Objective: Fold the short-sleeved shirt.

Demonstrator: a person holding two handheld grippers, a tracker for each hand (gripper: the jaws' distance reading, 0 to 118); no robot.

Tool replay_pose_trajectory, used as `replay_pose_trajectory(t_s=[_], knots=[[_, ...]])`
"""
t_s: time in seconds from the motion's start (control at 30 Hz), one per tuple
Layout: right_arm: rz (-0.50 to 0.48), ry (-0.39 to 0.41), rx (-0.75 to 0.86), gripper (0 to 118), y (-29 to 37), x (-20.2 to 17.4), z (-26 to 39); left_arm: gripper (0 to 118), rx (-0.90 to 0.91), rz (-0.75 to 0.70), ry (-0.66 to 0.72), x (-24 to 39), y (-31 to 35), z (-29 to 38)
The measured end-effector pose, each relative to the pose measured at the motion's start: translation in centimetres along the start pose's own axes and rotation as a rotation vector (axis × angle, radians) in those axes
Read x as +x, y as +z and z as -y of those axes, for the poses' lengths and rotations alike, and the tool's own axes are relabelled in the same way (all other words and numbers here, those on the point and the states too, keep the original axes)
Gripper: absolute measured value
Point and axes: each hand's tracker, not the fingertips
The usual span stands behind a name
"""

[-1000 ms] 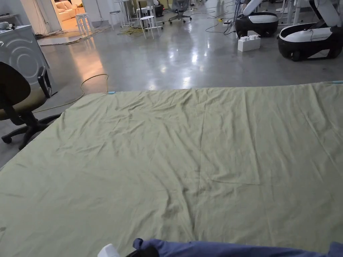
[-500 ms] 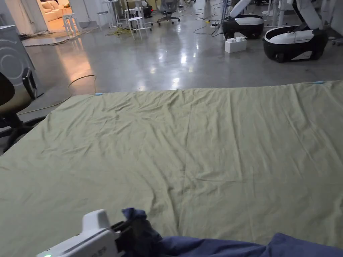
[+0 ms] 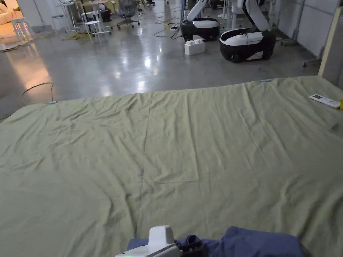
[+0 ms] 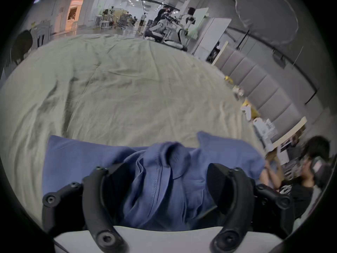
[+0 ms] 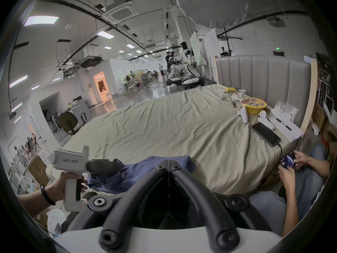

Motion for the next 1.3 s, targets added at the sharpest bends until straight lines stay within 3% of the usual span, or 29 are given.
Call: replay_pose_trajectory(t_s=[0.1,0.13,0.17,0.23,0.27,0.3,0.33,0.4,0.43,0.5,0.67,0.7,0.77,0.83,0.87,0.9,0.93,1.07,1.17,1.3], knots=[[-0.012,-0.051,0.002,0,0.1,0.8,0.2,89,0.117,-0.037,0.125,-1.7,3.7,-0.7],[-0.015,-0.056,0.001,0,0.1,1.0,0.2,82,0.147,-0.028,0.195,-2.5,4.8,-0.8],[-0.014,-0.054,0.003,0,0.1,0.9,0.2,65,0.169,-0.012,0.246,-3.2,5.5,-0.7],[-0.01,-0.053,0.003,0,0.0,0.9,0.2,4,0.161,0.056,0.325,-3.6,5.1,-0.4],[-0.011,-0.053,0.002,0,-0.1,0.8,0.2,4,0.167,0.077,0.363,-3.2,4.5,-0.1],[-0.012,-0.054,0.002,0,-0.1,0.8,0.3,4,0.116,0.025,0.255,-3.1,3.2,0.2],[-0.014,-0.055,0.003,0,-0.1,0.7,0.2,4,0.058,0.071,0.206,-2.5,1.6,0.6],[-0.023,-0.051,0.006,0,0.1,0.4,0.0,4,0.024,0.097,0.204,-1.7,-1.7,1.4],[-0.022,-0.044,0.008,0,0.3,0.1,-0.1,4,-0.115,0.062,0.223,-1.2,-3.5,2.5],[-0.017,-0.027,0.012,0,0.6,-0.1,-0.2,1,-0.182,0.033,0.177,-0.1,-6.2,4.0],[-0.022,-0.018,0.009,0,0.5,0.0,-0.2,2,-0.127,0.073,0.215,-0.8,-4.5,3.0],[-0.028,-0.019,0.002,0,0.2,0.1,-0.2,8,-0.111,0.081,0.209,-1.0,-3.3,2.5],[-0.034,-0.015,-0.004,0,-0.1,0.0,-0.2,57,-0.001,0.107,0.212,-2.3,0.4,1.2],[-0.046,-0.009,-0.003,0,-0.4,-0.4,-0.4,74,0.123,0.101,0.24,-4.9,4.3,-0.3],[-0.057,-0.011,-0.005,0,-0.5,-0.5,-0.4,74,0.168,0.085,0.272,-6.3,6.1,-0.8],[-0.065,-0.012,-0.01,0,-0.8,-0.6,-0.4,92,0.213,0.065,0.323,-8.2,7.6,-1.2],[-0.071,-0.011,-0.015,0,-1.0,-0.8,-0.3,100,0.247,0.058,0.38,-10.2,8.8,-1.5],[-0.075,0.008,-0.028,0,-1.2,-1.4,0.0,99,0.076,0.097,0.616,-17.2,7.5,-0.6],[-0.083,0.008,-0.035,0,-1.0,-1.9,-0.1,94,0.023,0.148,0.695,-19.1,4.6,1.2],[-0.071,0.022,-0.044,0,-0.9,-2.2,-0.1,61,-0.013,0.293,0.633,-16.4,2.1,2.0]])
